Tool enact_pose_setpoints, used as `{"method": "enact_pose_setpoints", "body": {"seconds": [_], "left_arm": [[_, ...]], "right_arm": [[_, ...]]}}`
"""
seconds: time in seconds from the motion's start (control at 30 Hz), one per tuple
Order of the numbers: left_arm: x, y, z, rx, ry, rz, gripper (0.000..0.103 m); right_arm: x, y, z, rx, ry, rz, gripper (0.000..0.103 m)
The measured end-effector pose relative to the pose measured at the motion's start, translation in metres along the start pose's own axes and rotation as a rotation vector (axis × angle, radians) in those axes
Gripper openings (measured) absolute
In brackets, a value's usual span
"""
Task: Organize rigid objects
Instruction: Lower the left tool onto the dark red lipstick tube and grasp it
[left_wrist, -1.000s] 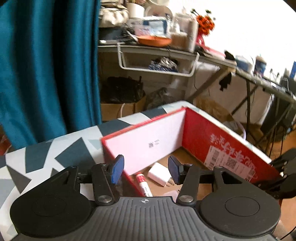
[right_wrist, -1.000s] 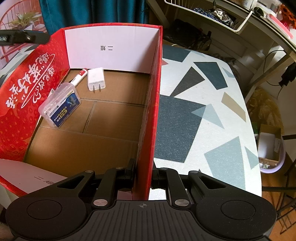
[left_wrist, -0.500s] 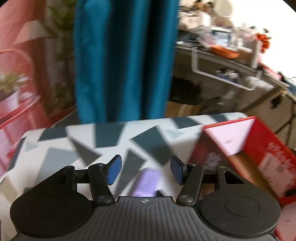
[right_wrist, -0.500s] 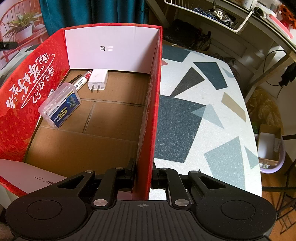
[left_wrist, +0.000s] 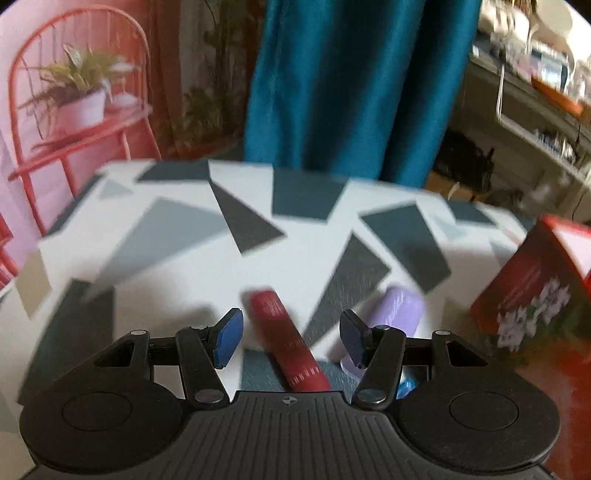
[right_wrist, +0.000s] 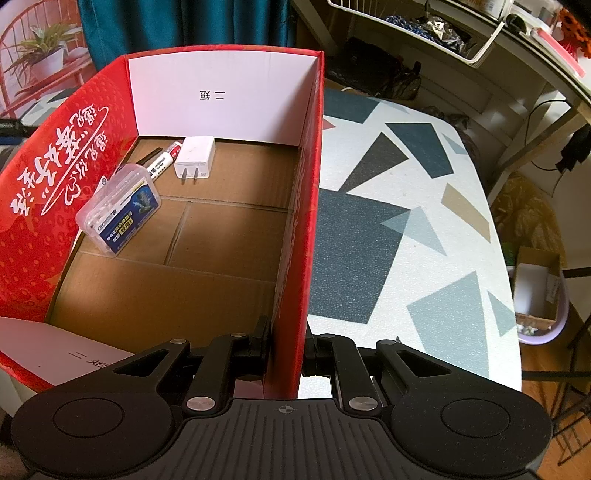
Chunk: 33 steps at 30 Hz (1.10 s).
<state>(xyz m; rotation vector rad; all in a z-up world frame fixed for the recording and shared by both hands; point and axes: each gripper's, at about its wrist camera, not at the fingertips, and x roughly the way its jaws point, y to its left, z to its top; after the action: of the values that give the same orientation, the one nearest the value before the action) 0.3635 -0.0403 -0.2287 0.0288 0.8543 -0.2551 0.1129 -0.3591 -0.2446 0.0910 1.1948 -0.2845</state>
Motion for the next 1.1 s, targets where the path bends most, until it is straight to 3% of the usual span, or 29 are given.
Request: {"method": "enact_pose_setpoints", "body": {"seconds": [0.13,0.23,0.27,0.5,0.7,0.8,0.9,1.0,1.1], "left_arm": [[0.011,-0.006,-0.017,0.035,0.048,0.029,0.049],[0.010,-0.003,-0.027,0.026,0.067,0.030,0.027],[0.008,-0.003,-0.029,0.039,0.060,0.042,0.024],[-0.014,-0.003,-0.053,0.047,0.070,0.044,0.024],[-0.027,-0.020,-0.068,0.007,0.098,-0.029,0.026],[-0.031,-0.034,-0.073,-0.029,0.117,-0.093,0.030],[-0.036,-0.050,-0.077,-0.031,0.122,-0.184,0.042],[-0.042,-0.067,-0.079,0.053,0.084,-0.253,0.060],[-0.047,-0.065,-0.078,0.060,0.062,-0.284,0.089]], "right_arm": [[0.000,0.000,0.000,0.000,0.000,0.000,0.013],[0.000,0.000,0.000,-0.001,0.000,-0.001,0.013],[0.000,0.000,0.000,0.000,0.000,-0.001,0.013],[-0.001,0.000,0.000,0.003,-0.002,-0.004,0.013],[-0.001,0.000,0.000,0.003,-0.001,-0.004,0.013],[-0.001,0.000,0.000,0.002,-0.002,-0.003,0.013],[-0.001,0.000,0.000,0.002,-0.002,-0.003,0.013],[-0.001,0.000,0.000,0.001,-0.002,-0.003,0.013],[-0.001,0.000,0.000,0.000,-0.002,-0.001,0.013]]}}
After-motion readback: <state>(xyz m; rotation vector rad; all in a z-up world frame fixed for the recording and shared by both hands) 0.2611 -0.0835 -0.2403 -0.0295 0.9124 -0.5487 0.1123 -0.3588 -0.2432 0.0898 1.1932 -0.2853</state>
